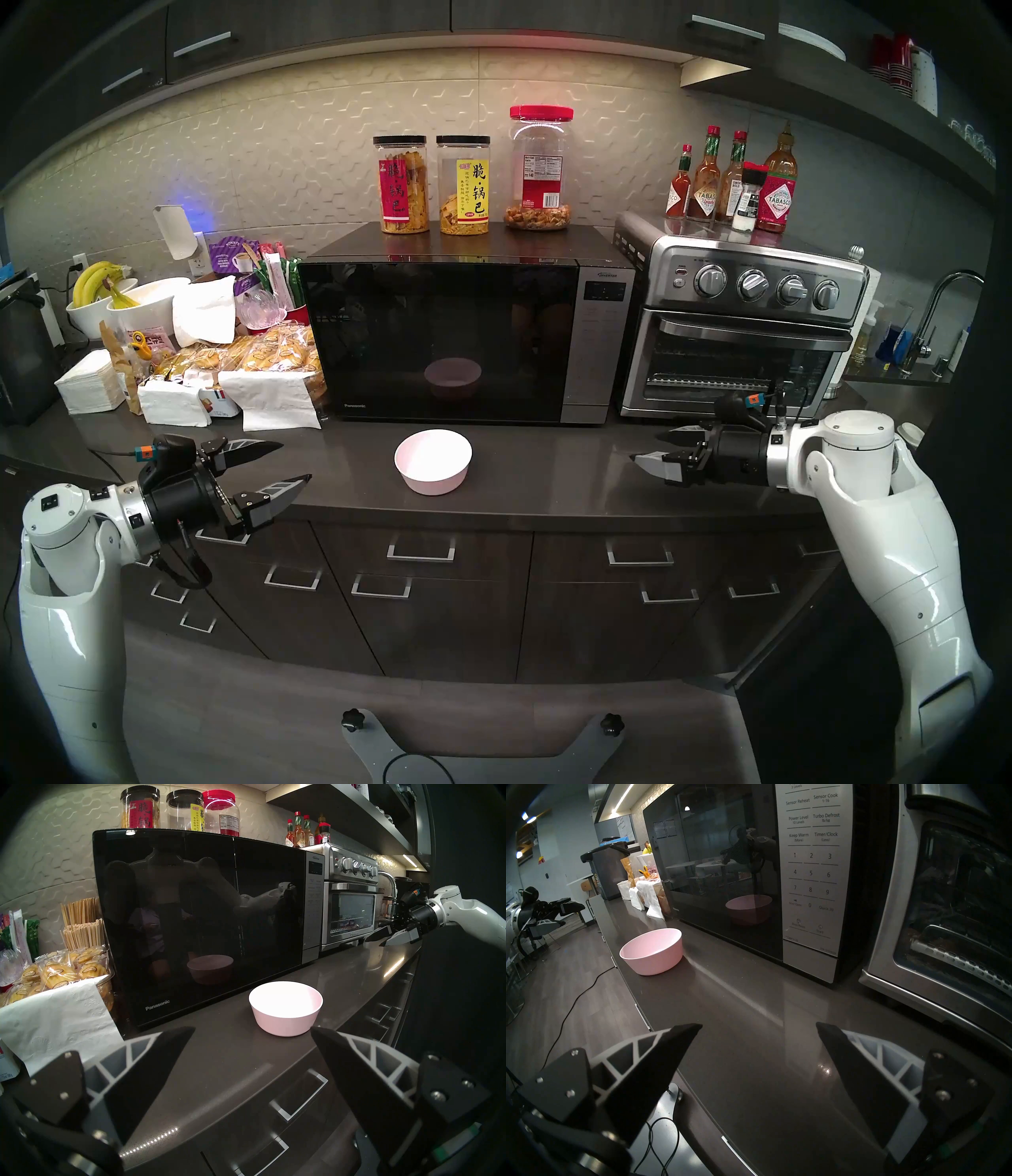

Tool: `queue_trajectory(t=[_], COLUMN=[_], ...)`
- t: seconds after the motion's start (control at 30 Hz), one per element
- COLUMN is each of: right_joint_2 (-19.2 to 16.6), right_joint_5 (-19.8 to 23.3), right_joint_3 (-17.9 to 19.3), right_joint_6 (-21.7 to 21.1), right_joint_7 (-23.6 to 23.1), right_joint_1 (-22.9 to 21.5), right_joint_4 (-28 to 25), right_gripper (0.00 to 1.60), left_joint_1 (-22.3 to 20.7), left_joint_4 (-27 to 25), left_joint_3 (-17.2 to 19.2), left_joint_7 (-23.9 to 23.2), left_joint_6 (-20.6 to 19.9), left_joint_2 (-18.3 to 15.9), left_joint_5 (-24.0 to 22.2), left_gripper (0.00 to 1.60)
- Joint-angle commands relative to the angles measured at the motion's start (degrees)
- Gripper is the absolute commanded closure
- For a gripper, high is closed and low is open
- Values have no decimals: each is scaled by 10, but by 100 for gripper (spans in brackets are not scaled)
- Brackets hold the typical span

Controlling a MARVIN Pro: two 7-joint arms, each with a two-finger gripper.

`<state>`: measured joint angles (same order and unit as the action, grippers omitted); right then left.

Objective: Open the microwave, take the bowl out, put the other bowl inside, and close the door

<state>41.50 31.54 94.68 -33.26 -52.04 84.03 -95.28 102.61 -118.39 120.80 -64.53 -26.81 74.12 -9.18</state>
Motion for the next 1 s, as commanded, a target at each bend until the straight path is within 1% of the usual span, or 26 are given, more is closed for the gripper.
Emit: queue_trajectory(t=[0.0,0.2,0.4,0.47,0.63,0.73,0.8,0.9,0.97], right_joint_2=[0,0,-4,-11,-21,-23,-24,-24,-22], right_joint_5=[1,1,-3,-2,-1,-3,-5,-14,-18], right_joint_3=[2,2,5,2,14,18,16,-1,-10], right_joint_6=[0,0,-4,-13,-9,-16,-18,-39,-44], right_joint_7=[0,0,4,0,-10,-9,-8,1,4], right_joint_1=[-5,-5,6,8,33,42,41,33,29], right_joint_4=[-4,-4,-26,-32,-55,-69,-72,-86,-93], right_gripper=[0,0,0,0,0,0,0,0,0], left_joint_1=[0,0,0,0,0,0,0,0,0], left_joint_4=[-6,-6,-6,-6,-6,-6,-6,-6,-6], left_joint_3=[0,0,0,0,0,0,0,0,0], left_joint_7=[-1,-1,-1,-1,-1,-1,-1,-1,-1], left_joint_6=[-1,-1,-1,-1,-1,-1,-1,-1,0], left_joint_2=[0,0,0,0,0,0,0,0,0], left_joint_5=[-1,-1,-1,-1,-1,-1,-1,-1,-1], left_gripper=[0,0,0,0,0,0,0,0,0])
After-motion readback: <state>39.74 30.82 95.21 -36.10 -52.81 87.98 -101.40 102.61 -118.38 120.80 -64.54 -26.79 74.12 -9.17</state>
